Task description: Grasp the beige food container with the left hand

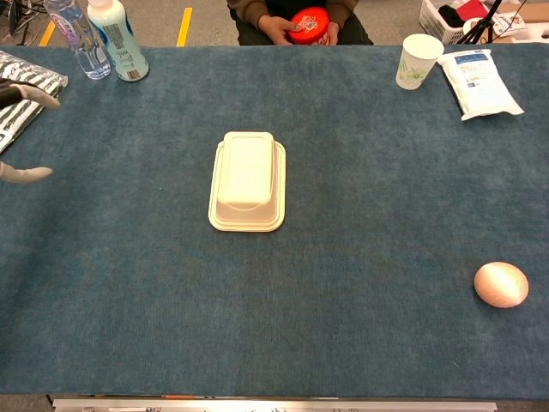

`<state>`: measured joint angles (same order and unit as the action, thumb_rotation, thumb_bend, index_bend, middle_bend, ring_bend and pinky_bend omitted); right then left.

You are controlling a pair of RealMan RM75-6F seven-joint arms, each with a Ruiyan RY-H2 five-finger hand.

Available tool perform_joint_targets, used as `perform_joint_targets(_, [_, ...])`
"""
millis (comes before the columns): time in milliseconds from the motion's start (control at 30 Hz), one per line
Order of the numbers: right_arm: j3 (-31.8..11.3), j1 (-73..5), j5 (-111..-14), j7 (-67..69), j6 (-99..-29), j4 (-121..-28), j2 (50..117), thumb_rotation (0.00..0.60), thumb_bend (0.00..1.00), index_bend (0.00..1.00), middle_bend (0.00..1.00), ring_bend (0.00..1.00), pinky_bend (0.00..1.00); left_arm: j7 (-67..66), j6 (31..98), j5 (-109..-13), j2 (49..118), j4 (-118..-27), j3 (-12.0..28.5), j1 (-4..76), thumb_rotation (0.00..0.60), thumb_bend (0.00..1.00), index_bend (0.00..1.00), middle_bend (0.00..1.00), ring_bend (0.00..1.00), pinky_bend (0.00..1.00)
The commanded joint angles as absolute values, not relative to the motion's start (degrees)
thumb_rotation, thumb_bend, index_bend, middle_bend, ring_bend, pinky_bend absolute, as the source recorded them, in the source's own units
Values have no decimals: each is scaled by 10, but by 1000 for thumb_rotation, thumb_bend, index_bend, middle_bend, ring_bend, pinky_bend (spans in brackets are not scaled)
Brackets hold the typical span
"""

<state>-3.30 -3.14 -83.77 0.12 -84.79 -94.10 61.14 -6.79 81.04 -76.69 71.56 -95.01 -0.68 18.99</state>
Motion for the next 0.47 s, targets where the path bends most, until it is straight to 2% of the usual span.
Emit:
perform_joint_targets(33, [-33, -31, -837, 3, -848, -939, 613, 600, 165, 250, 362, 263, 255, -70, 846, -748, 697, -976, -4, 156, 600, 153, 260, 212, 143, 117])
perform_joint_targets(300, [-32, -30, -845, 1, -851, -939, 615, 600, 165, 251, 362, 263, 255, -82, 912, -760, 691, -992, -4, 99, 600, 153, 262, 218, 148, 120])
perform_joint_targets(467, [-31, -29, -846, -2, -850, -940, 616, 600, 165, 250, 362, 263, 255, -84, 914, -765, 694, -988, -1, 88, 600, 153, 271, 222, 148, 120])
